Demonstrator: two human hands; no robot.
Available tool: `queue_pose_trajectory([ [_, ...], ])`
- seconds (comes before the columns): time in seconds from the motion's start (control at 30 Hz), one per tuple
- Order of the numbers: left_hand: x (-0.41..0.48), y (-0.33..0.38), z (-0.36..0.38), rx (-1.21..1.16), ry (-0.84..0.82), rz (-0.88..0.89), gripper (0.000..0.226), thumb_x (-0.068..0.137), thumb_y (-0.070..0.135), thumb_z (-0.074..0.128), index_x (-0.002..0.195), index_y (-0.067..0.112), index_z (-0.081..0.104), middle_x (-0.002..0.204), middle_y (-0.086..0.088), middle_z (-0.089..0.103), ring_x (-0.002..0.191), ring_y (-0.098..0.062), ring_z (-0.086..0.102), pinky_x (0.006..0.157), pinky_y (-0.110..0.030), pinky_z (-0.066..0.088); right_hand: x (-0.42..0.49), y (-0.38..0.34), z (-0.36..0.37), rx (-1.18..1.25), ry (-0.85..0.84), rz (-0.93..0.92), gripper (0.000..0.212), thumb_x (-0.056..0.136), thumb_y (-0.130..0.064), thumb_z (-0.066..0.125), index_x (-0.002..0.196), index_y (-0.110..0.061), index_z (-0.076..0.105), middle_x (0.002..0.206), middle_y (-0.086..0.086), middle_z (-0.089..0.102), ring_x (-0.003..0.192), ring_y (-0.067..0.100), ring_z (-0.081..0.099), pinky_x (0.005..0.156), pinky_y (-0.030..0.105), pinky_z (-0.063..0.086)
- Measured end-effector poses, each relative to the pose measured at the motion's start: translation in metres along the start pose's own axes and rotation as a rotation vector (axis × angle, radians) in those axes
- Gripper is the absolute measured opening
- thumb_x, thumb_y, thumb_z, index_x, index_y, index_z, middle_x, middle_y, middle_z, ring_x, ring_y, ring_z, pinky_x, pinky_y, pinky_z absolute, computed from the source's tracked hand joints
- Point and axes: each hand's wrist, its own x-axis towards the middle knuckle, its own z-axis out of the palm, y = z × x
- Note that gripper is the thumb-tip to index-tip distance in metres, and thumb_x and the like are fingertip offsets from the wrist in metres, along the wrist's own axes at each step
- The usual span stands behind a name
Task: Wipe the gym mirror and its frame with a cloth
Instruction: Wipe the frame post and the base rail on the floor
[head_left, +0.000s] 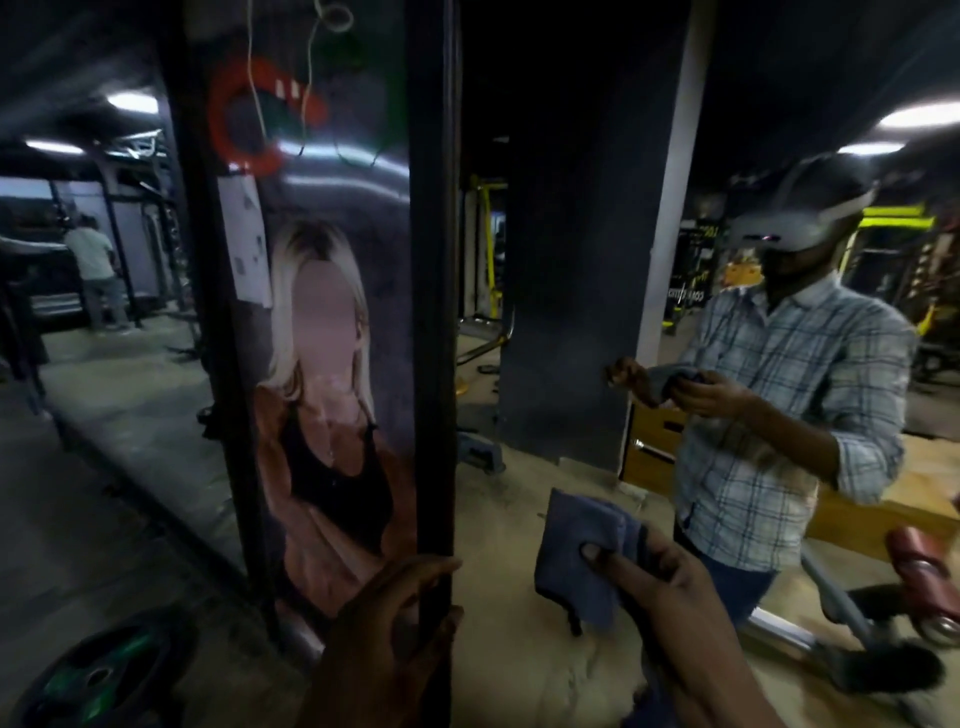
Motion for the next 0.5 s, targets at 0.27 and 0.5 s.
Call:
queue_pose_trajectory([
  [0.27,0.156,0.011,-0.026,0.192,-0.015,0.297,0.043,0.088,0.045,0.067,0.130,0.039,0.064,0.130,0.024,0.062,0.121,0.004,0.061,0.099,-0.015,0.048,0.089,-0.101,0.032,-0.337,0.006,-0.569,0.017,0.086,-0.013,0.081,0.100,-0.018,0.073,0.092,0.009,0.075,0.091,0.032,0.071,0.073,0.048,0.056],
  [0.5,0.292,0.031,-0.062,0.340,0.055,0.475,0.052,0.086,0.039,0.071,0.136,0.035,0.060,0.137,0.023,0.056,0.127,0.012,0.048,0.099,-0.002,0.035,0.173,-0.190,0.068,-0.468,0.101,-0.967,0.017,0.083,-0.007,0.081,0.092,-0.001,0.068,0.081,0.013,0.067,0.078,0.024,0.063,0.070,0.033,0.053],
])
